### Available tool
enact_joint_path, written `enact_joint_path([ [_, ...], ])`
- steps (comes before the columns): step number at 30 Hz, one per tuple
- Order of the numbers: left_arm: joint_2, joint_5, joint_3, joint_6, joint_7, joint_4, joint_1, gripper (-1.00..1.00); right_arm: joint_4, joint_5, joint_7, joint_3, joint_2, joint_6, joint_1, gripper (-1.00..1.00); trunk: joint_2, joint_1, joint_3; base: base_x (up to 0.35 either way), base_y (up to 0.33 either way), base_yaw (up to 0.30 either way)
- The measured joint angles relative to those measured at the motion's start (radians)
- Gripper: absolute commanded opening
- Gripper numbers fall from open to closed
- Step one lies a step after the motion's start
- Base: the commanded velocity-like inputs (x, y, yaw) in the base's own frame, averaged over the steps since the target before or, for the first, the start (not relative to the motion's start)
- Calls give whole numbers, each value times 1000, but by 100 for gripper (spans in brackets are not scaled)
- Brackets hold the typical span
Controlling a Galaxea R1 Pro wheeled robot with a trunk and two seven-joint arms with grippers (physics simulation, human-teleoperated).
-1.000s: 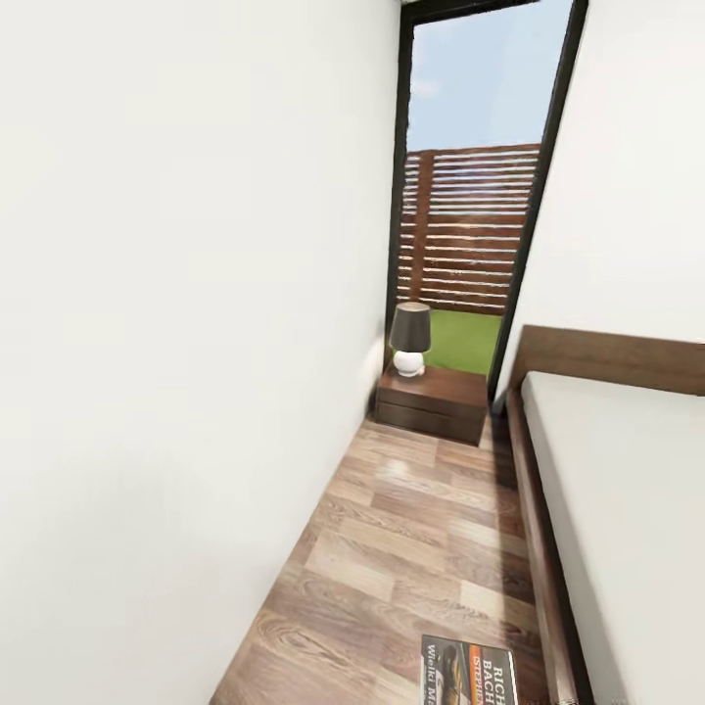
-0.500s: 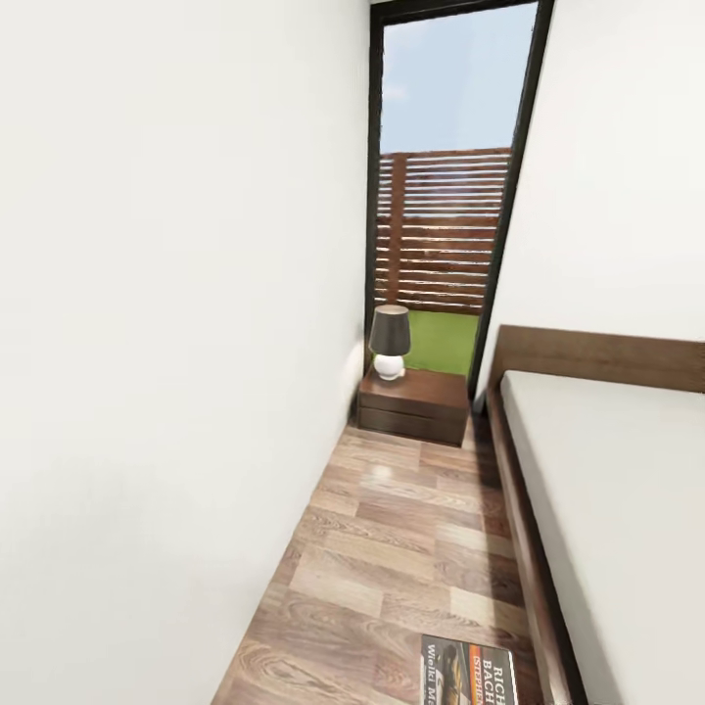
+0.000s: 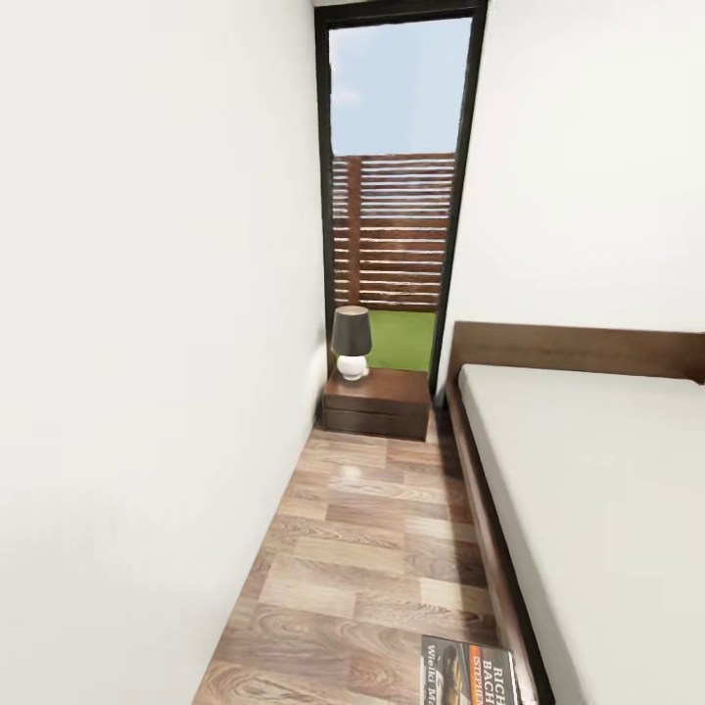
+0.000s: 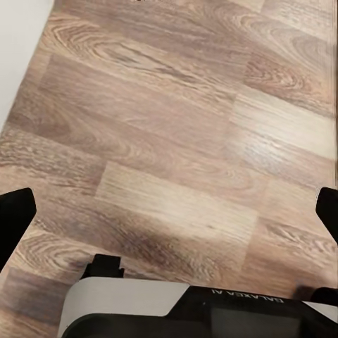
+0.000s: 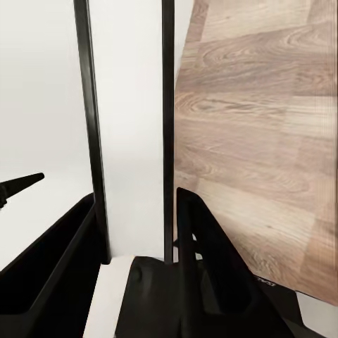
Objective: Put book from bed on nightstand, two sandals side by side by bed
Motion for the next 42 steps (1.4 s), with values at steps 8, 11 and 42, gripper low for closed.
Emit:
enact_joint_path([
  [8,1,1,0,1,1,0,0,100,0,1,0,1,0,0,0,-100,0,0,3,209,0,-243],
  [11,1,1,0,1,0,0,0,100,0,1,0,1,0,0,0,-100,0,-1,3,305,0,-45],
  [42,1,0,0,2,1,0,0,100,1,1,0,0,0,0,0,-100,0,-1,3,164,42,-84],
])
